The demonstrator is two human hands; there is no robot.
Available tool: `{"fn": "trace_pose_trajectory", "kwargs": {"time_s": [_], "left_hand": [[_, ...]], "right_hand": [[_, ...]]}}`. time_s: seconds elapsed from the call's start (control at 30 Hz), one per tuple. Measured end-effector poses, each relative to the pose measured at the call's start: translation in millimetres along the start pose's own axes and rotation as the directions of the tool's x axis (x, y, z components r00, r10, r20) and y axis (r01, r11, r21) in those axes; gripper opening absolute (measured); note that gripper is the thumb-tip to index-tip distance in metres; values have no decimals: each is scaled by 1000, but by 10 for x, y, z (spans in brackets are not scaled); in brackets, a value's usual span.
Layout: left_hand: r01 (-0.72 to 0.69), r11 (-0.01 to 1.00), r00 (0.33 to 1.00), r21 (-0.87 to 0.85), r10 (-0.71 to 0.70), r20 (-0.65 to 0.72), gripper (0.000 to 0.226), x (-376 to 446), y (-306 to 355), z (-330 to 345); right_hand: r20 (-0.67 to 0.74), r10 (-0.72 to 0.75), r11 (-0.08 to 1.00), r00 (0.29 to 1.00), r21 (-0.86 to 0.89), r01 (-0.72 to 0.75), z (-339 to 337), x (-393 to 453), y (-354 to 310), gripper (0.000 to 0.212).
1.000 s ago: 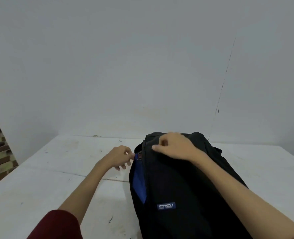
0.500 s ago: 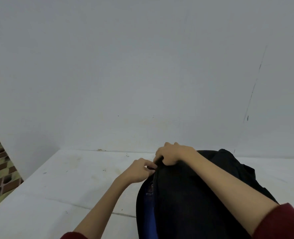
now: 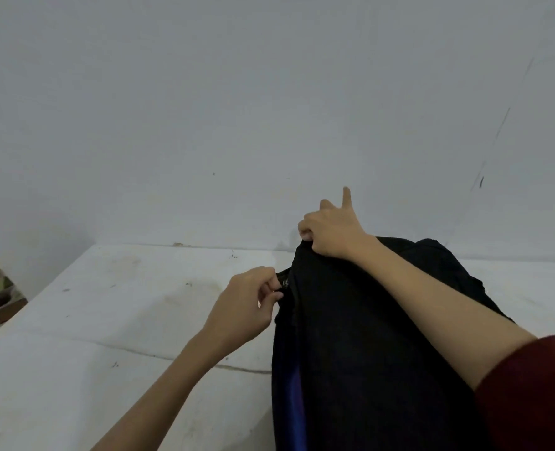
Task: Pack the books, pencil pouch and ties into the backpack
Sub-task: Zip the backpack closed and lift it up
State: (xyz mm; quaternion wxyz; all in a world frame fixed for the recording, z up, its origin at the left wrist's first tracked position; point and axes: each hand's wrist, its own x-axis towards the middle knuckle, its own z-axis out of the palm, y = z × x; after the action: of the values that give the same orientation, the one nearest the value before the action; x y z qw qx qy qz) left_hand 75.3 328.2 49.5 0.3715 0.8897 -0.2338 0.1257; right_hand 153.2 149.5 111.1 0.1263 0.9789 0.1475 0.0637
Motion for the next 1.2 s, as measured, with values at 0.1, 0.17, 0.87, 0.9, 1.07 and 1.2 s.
{"fn": "trace_pose_trajectory", "kwargs": {"time_s": [0.1,0.17,0.87,0.9,1.07,1.2], "left_hand": [[-18,1000,1000,13,18,7,18,-164,64,-73],[-9,1000,1000,1,9,-4,16,-250,97,-88],[-26,999,908,33,10,420,19,-1880,848,-223],[-29,998,917,53,6,400,19,-1902,857,-212],[-18,996,973,83,-1,232,17,-2069,888,-83],[-158,980,987,124,152,53,37,-2219,1014,72]], "right_hand": [[96,-14,982,995,191,-5,-141,-122,-45,24],[293,-159,945,943,323,59,-274,-302,-170,38],[-40,-57,968,998,240,65,-115,-1164,-449,31],[-35,-43,948,998,313,52,-126,-1275,-406,31],[-183,30,874,983,481,63,0,-2140,-175,38],[-240,115,846,964,532,32,161,-2976,-42,46]]}}
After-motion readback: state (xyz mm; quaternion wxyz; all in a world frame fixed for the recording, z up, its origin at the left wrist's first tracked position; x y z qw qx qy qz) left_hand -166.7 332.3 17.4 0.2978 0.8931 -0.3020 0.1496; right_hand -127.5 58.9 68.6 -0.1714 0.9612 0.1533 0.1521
